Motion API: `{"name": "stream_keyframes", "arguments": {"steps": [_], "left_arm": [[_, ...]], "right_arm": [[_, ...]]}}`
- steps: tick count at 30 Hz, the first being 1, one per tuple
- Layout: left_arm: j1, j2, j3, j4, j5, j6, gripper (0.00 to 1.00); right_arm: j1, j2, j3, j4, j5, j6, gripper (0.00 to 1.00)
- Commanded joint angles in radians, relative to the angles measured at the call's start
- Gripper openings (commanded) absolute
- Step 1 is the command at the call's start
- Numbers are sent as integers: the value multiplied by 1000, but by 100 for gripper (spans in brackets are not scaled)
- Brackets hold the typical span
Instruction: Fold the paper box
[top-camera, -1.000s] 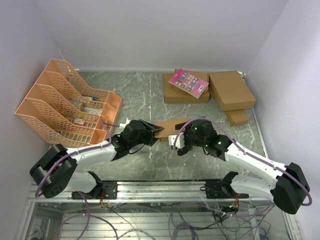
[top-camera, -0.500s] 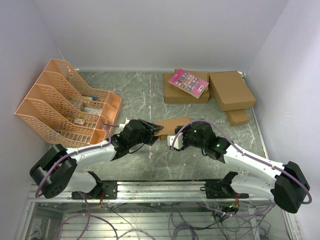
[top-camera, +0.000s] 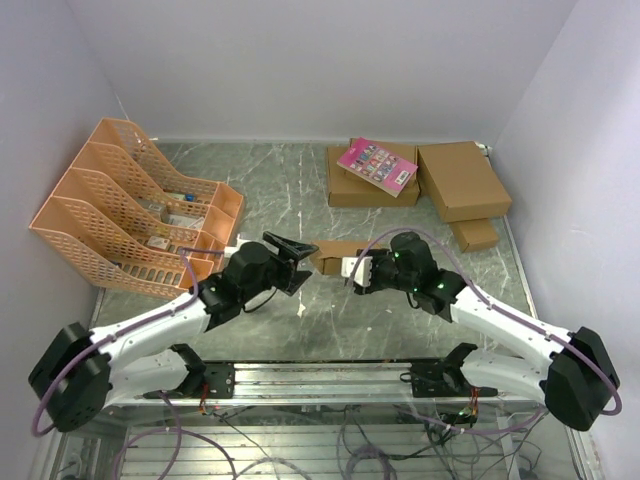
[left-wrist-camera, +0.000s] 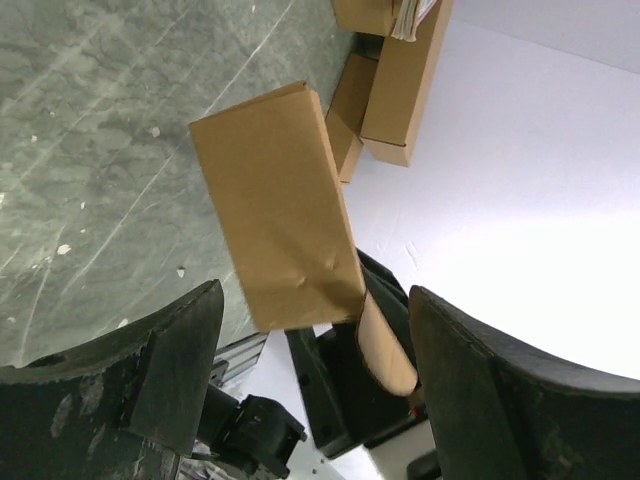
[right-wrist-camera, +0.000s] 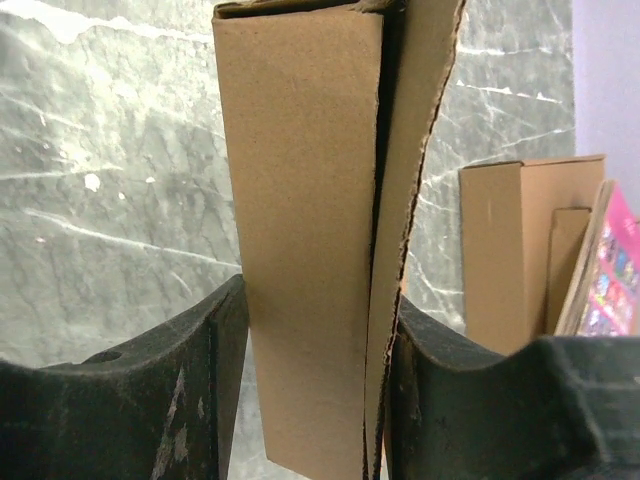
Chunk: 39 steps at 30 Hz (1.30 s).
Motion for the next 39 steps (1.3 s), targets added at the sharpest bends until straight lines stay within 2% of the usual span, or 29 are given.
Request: {"name": "stream_keyframes", "arguments": {"steps": [1,5,8,12,15,18,20,22,24,27,32,39], "left_arm": [[3,-122,-3,-177,-89,84,84],[5,-240,3,-295,-152,202,84],[5,-309,-6,-318,-173,340,84],[6,-389,-62,-209,-129,540,84],[6,-427,-113,-116,-72,627,83],[6,-447,-128,-111,-49,676,82],[7,-452,-129,-118,-37,698,82],[6,-455,-135,-114,-25,710,82],[7,-454,-141,-106,-14,715,82],[5,-445,-149,-99,-9,717,82],[5,-412,-175,-50,-10,707,82],[5,-233,-181,74,26,704,82]], "right_arm": [[-72,-13,75,-27,-152,138,45],[-183,21,135,-71,-293,255,45],[-260,58,193,-115,-389,377,45],[-332,151,280,-183,-515,561,45],[-396,246,326,-215,-650,703,44],[-455,332,323,-194,-806,864,44],[-483,374,275,-110,-885,1003,44],[-514,402,184,72,-933,1211,44],[-533,428,82,322,-940,1450,44],[-547,473,-24,493,-894,1610,45],[-551,547,-39,506,-826,1684,47],[-551,645,-7,401,-794,1605,56]]}}
